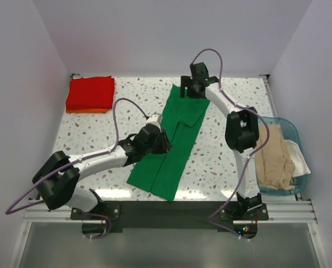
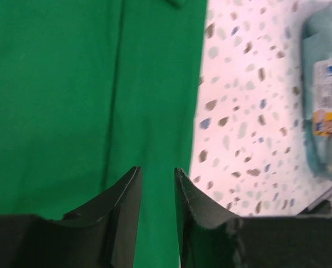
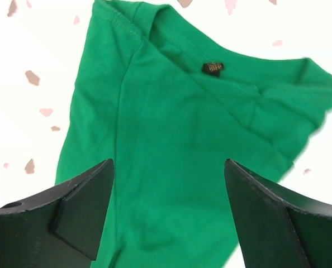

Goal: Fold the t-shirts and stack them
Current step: Fold the tshirt

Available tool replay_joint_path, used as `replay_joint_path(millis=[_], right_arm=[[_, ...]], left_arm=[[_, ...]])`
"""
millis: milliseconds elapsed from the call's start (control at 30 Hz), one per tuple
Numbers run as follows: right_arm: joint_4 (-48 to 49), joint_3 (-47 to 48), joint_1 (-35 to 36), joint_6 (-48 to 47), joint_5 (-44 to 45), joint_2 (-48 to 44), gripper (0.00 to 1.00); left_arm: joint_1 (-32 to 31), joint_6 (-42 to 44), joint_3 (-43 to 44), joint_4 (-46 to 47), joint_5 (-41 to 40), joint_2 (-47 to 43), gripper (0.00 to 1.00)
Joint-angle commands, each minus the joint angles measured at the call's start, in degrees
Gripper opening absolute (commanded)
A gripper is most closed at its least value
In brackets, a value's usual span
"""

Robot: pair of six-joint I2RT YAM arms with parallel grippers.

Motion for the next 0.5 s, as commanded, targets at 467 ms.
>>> replay_joint_path(millis=[467], right_arm=[[0.7,-11.3,3.0,5.2,3.6,-1.8,0.79]], left_arm=[[-2.0,1.4,-13.4,-1.7,-2.8,0.1,0.23]])
